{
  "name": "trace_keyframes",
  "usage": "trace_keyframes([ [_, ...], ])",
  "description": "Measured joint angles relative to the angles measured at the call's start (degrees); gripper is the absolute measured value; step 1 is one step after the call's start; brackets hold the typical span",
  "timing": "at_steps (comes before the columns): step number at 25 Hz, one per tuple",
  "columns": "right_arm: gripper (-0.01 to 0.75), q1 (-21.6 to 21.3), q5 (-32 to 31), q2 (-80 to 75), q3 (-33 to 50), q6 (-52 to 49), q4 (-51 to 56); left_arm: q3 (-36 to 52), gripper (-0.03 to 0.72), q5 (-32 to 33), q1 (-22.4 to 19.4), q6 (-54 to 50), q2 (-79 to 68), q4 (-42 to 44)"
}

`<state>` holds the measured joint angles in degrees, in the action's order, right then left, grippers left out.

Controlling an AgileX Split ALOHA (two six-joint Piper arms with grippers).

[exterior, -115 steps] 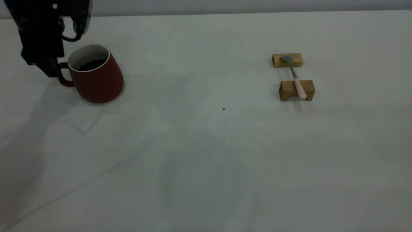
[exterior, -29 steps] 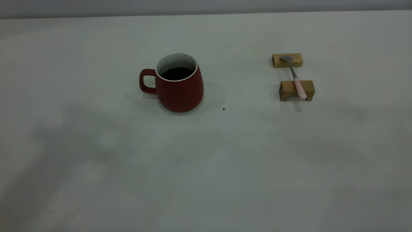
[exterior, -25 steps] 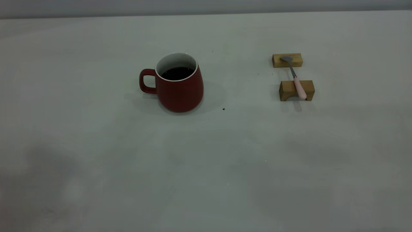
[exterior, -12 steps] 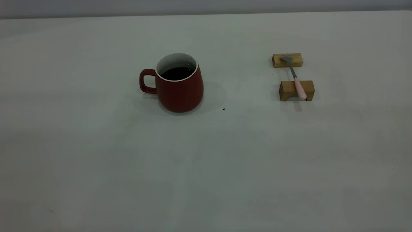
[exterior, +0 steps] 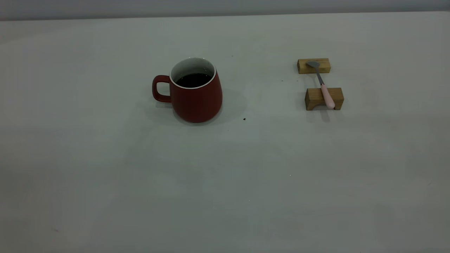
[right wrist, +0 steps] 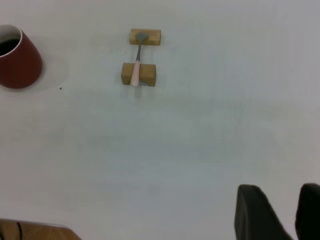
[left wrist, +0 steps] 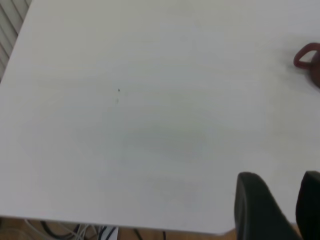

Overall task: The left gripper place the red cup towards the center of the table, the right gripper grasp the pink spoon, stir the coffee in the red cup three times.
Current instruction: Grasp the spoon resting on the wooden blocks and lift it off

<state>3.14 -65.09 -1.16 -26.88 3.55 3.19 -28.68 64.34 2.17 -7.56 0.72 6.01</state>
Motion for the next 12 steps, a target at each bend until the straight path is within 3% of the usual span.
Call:
trace_keyframes([
  [12,0.239,0.0,0.0,0.0,0.0,0.0,0.0,0.7,0.266,0.7,0.0,0.0,0.3,0.0],
])
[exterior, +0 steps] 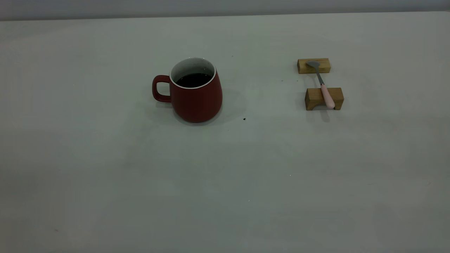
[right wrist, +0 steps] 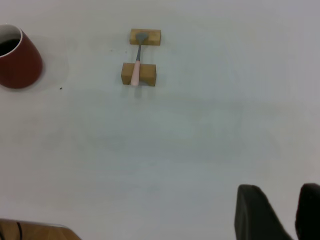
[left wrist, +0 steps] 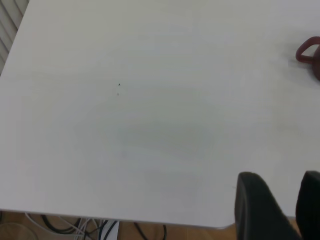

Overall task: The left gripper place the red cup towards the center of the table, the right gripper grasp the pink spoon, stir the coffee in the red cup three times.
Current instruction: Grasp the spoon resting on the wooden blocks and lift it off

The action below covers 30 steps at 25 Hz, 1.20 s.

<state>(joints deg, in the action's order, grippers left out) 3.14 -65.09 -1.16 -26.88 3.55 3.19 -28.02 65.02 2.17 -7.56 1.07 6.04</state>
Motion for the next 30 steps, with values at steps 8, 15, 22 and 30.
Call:
trace_keyframes([
  [8,0.239,0.0,0.0,0.0,0.0,0.0,0.2,0.0,0.266,0.0,0.0,0.0,0.0,0.0],
  [15,0.244,0.0,1.1,-2.2,-2.6,-0.6,0.1,0.0,0.266,0.0,0.0,0.0,0.0,0.0],
  [22,0.437,0.0,10.0,-28.3,-12.0,-1.2,-1.8,0.0,0.266,0.0,0.0,0.0,0.0,0.0],
  [30,0.65,0.0,19.4,-66.3,-22.4,0.2,0.4,0.0,0.266,0.0,0.0,0.0,0.0,0.0],
])
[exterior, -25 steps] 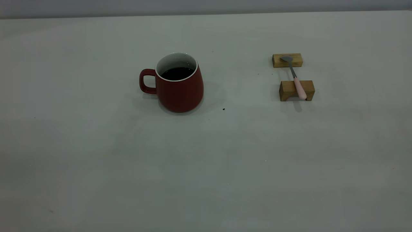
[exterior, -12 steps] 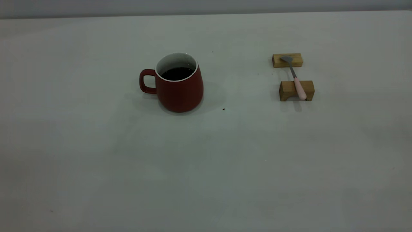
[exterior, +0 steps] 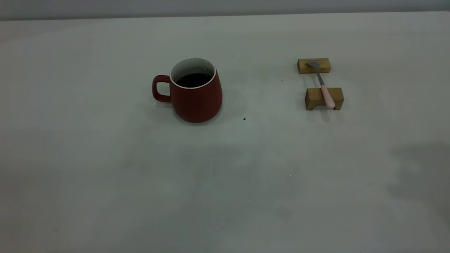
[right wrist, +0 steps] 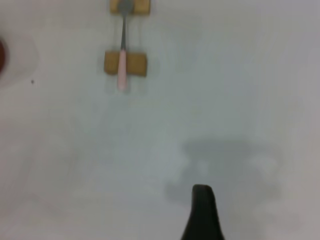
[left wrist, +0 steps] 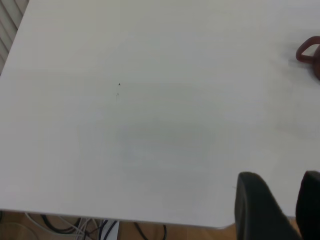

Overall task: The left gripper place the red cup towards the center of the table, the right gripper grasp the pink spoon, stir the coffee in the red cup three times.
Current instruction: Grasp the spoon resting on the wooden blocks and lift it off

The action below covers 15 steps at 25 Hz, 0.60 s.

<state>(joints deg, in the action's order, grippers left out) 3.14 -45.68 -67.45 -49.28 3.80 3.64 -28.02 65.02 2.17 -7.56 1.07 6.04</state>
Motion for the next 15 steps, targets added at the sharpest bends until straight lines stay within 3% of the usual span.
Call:
trace_keyframes([
  [7,0.655,5.7,6.3,-29.2,-10.7,2.1,1.5,0.1,0.266,0.0,0.0,0.0,0.0,0.0],
  [15,0.655,11.0,3.2,-55.7,-29.2,2.1,2.2,0.1,0.266,0.0,0.0,0.0,0.0,0.0],
])
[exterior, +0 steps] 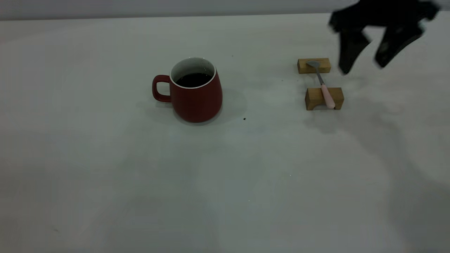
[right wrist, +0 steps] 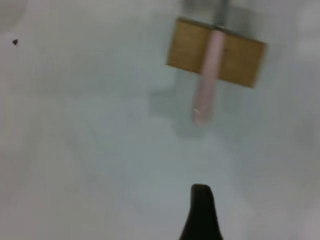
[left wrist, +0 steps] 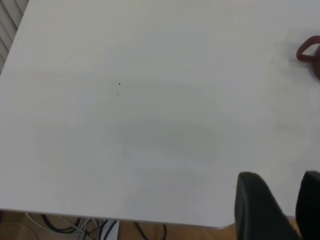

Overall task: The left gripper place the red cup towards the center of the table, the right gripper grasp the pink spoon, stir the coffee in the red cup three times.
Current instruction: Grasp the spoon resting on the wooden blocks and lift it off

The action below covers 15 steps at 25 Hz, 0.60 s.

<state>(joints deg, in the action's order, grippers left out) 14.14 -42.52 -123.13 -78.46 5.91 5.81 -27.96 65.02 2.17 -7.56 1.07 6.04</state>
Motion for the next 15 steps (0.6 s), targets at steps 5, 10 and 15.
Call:
trace_keyframes([
  [5,0.655,0.9,-3.0,-7.5,-7.3,-0.1,0.1,0.0,0.266,0.0,0.0,0.0,0.0,0.0],
  [10,0.649,2.3,-2.5,-10.3,-9.0,-0.8,0.1,0.0,0.266,0.0,0.0,0.0,0.0,0.0],
  [15,0.645,2.5,-1.4,-12.3,-9.0,-1.3,0.3,0.0,0.266,0.0,0.0,0.0,0.0,0.0],
])
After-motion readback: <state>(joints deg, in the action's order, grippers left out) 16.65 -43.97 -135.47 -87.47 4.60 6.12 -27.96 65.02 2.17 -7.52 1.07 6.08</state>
